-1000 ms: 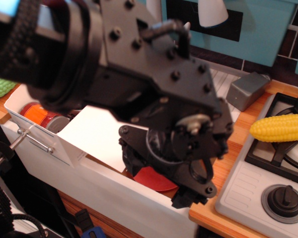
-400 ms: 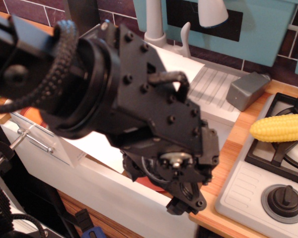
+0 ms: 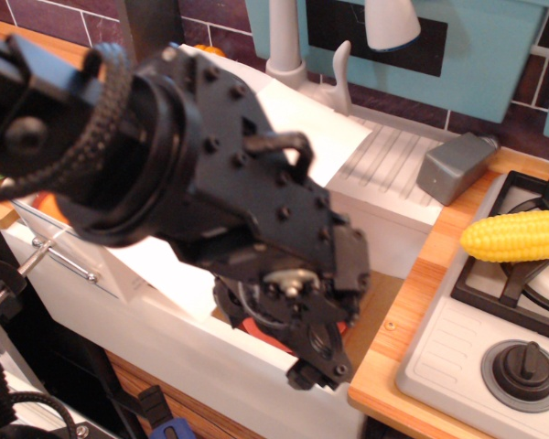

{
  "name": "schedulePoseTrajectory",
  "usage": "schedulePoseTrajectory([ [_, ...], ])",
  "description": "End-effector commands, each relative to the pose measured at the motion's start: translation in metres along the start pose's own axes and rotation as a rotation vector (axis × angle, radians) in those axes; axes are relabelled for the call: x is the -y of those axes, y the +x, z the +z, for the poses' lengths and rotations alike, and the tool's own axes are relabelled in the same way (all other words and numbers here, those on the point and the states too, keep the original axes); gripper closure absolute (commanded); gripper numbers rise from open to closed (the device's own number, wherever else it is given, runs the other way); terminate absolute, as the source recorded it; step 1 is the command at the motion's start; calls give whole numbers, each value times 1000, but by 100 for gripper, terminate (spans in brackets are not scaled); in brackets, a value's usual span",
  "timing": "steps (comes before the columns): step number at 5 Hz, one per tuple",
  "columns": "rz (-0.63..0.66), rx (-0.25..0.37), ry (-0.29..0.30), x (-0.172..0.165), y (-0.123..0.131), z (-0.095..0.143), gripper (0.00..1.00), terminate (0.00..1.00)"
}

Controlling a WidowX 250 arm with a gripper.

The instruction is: Close white1fbox flap

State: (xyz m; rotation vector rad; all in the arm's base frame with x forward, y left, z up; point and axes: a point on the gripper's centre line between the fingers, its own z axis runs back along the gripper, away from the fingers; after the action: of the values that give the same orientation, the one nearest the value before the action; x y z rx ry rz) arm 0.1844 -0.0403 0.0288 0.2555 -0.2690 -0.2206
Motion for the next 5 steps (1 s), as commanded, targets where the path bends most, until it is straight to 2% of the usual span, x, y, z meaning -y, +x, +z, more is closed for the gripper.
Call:
schedulePoseTrajectory([
  [1, -50, -23, 97, -6, 15, 23, 0, 0],
  [2, -107, -41, 186, -17, 20, 37, 0, 0],
  [3, -158, -60, 210, -37, 24, 48, 0, 0],
  [5, -297, -103, 268, -102, 25, 77, 0, 0],
])
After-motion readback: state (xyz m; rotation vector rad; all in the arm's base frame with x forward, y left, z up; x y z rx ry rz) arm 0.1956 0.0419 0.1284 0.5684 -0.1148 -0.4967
